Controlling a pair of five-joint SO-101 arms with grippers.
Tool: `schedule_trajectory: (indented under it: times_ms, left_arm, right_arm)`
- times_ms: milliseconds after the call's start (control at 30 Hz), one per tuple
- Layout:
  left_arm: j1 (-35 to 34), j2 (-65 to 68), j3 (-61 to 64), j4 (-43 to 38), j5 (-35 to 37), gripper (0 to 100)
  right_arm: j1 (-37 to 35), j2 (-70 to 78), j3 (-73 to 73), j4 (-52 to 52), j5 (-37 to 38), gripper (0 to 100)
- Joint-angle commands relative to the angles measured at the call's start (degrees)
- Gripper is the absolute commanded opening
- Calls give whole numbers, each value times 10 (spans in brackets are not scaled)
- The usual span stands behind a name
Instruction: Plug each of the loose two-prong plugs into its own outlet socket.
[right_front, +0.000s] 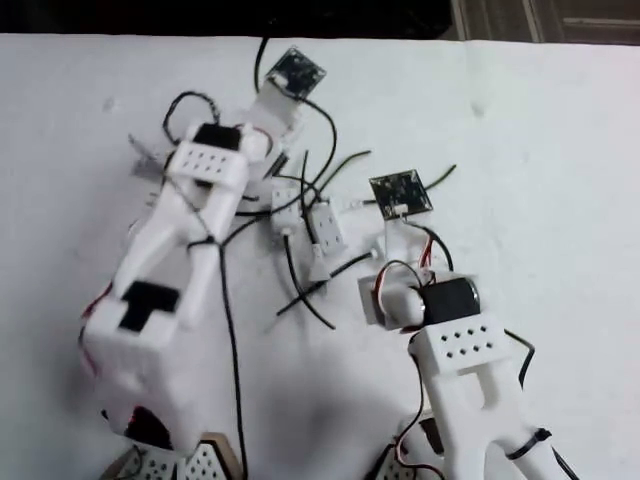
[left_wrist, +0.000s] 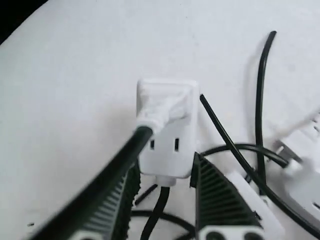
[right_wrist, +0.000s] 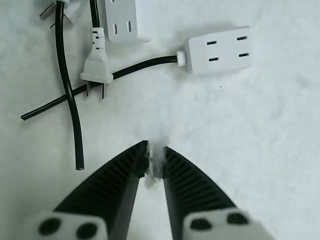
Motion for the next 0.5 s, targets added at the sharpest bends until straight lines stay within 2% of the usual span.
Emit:
schedule_trajectory:
  times_ms: [0, 167, 233, 367, 467]
  left_arm:
    - [-6, 113, -191, -14, 5, 23]
    - [-20, 230, -366, 27, 5, 28]
    - [-26, 268, -433, 75, 5, 87]
    - [-32, 323, -543, 179, 10, 290]
    - [-32, 349, -621, 242, 9, 279]
  right_arm:
    - [4, -9, -24, -8, -1, 17]
    - [-1, -9, -24, -8, 0, 17]
    - [-14, -9, -22, -8, 0, 17]
    - [-26, -8, -21, -7, 0, 17]
    - [-25, -8, -21, -7, 0, 17]
